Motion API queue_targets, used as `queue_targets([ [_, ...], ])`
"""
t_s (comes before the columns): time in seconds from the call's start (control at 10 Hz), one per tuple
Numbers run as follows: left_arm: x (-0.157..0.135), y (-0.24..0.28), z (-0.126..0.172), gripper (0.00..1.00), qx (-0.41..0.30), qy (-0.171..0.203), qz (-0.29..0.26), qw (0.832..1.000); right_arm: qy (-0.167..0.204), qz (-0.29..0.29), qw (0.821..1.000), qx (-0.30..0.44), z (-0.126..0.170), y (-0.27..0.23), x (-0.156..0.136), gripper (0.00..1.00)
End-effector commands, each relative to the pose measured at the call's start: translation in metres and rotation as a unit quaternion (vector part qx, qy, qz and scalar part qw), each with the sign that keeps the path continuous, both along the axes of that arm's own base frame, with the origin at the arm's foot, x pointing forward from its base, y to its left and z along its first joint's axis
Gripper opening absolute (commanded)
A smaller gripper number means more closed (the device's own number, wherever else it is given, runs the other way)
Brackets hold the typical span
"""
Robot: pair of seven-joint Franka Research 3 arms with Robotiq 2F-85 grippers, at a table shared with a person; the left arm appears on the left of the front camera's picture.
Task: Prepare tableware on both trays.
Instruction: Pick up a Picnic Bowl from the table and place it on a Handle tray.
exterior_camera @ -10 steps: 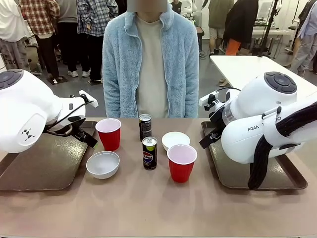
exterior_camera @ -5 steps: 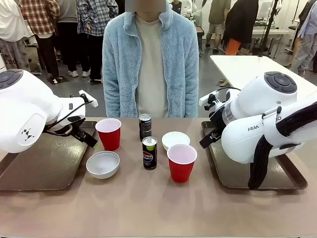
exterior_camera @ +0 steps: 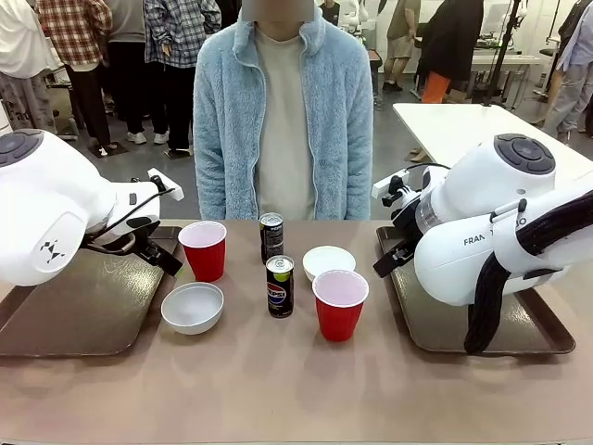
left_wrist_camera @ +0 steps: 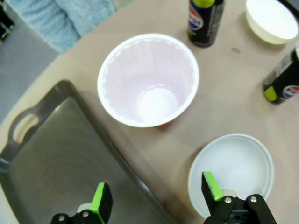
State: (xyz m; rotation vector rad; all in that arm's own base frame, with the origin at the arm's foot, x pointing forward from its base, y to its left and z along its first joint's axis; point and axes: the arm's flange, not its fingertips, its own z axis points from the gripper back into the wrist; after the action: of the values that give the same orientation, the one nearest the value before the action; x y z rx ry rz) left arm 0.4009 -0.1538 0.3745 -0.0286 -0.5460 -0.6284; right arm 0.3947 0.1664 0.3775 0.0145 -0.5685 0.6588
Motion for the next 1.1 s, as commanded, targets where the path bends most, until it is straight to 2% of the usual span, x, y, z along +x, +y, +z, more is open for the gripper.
queue_targets([
  [0.0, -0.041, 0.010, 0.037, 1.00, -0.002, -0.001, -0.051, 0.999, -0.008, -0.034, 0.999, -0.026, 0.041, 0.003, -0.052, 1.00],
  [0.1, -0.061, 0.015, 0.057, 1.00, -0.005, 0.000, -0.066, 0.998, -0.018, -0.055, 0.998, -0.032, 0.065, -0.001, -0.080, 1.00],
  [0.2, -0.084, 0.019, 0.069, 1.00, -0.017, 0.041, -0.081, 0.996, 0.010, -0.051, 0.998, -0.026, 0.073, -0.008, -0.110, 1.00],
  [0.3, -0.098, 0.025, 0.073, 1.00, 0.003, 0.084, -0.090, 0.992, 0.053, -0.061, 0.996, -0.030, 0.070, -0.019, -0.133, 1.00],
  [0.4, -0.120, 0.031, 0.080, 1.00, 0.005, 0.115, -0.096, 0.989, 0.106, -0.077, 0.991, -0.033, 0.058, -0.032, -0.163, 1.00],
  [0.5, -0.141, 0.031, 0.085, 1.00, 0.009, 0.130, -0.095, 0.987, 0.151, -0.097, 0.983, -0.029, 0.044, -0.043, -0.191, 1.00],
  [0.7, -0.163, 0.036, 0.088, 1.00, 0.026, 0.143, -0.084, 0.986, 0.201, -0.137, 0.970, -0.011, 0.014, -0.057, -0.232, 1.00],
  [0.8, -0.164, 0.034, 0.086, 1.00, 0.032, 0.133, -0.070, 0.988, 0.177, -0.150, 0.973, -0.007, 0.009, -0.061, -0.233, 1.00],
  [0.9, -0.120, 0.018, 0.121, 1.00, 0.019, 0.150, -0.097, 0.984, 0.190, -0.107, 0.975, -0.045, 0.110, -0.004, -0.147, 1.00],
  [1.0, -0.120, 0.018, 0.121, 1.00, 0.019, 0.150, -0.097, 0.984, 0.190, -0.107, 0.975, -0.045, 0.110, -0.004, -0.147, 1.00],
])
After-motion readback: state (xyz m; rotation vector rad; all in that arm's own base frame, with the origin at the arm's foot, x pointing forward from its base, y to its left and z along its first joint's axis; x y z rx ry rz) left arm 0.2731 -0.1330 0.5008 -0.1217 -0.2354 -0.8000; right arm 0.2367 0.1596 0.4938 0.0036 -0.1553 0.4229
